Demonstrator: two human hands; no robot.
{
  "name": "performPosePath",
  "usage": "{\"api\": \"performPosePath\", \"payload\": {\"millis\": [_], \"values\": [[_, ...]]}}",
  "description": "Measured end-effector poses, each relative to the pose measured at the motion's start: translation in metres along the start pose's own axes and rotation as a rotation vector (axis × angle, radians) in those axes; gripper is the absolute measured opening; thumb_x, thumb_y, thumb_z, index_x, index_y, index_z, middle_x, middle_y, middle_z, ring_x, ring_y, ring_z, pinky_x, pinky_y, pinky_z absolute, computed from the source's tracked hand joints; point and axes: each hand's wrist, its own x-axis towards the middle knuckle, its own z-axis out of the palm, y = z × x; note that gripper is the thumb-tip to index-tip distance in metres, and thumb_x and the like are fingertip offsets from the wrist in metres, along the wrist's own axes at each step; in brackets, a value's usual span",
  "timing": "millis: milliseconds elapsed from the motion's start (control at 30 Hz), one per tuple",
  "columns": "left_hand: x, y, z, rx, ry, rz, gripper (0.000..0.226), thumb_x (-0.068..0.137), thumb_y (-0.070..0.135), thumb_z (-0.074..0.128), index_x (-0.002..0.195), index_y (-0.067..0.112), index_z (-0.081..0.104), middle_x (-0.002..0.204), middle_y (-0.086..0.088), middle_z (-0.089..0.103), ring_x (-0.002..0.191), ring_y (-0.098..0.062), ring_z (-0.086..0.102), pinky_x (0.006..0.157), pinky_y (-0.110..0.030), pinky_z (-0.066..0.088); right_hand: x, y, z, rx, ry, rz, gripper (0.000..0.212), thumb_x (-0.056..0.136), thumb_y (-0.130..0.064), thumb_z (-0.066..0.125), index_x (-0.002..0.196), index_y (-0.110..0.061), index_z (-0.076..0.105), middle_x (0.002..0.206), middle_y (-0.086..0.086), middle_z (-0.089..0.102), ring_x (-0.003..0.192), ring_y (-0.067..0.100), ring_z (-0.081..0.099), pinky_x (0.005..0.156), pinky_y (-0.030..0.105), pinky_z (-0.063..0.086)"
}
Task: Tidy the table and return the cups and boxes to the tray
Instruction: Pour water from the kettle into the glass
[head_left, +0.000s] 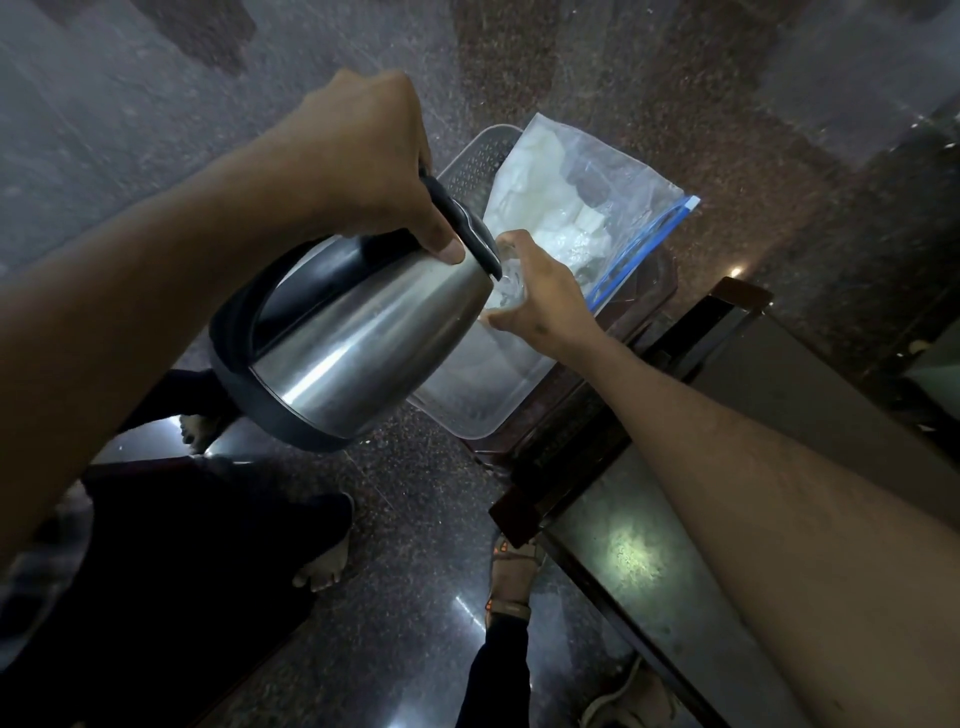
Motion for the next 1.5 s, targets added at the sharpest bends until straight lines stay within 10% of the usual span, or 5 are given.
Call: {"api": "performPosePath", "payload": {"millis": [1500], "values": [[0.0003, 0.0005, 0.0022, 0.032, -0.027, -0.019, 0.059, 0.047, 0.063, 0.098, 0.074, 0.014, 0.08, 0.056, -0.004, 0.065, 0.058, -0.019, 0.062, 0.05, -0.026, 0.036, 0.0002, 0.0007, 0.0002, 0.002, 0.019, -0.019, 0.082, 0.068, -0.025, 0.092, 0.136, -0.022, 0.046, 0.132, -0.002, 0.064, 0.114, 0.018, 0.06, 0.088, 0.027, 0.043]]}}
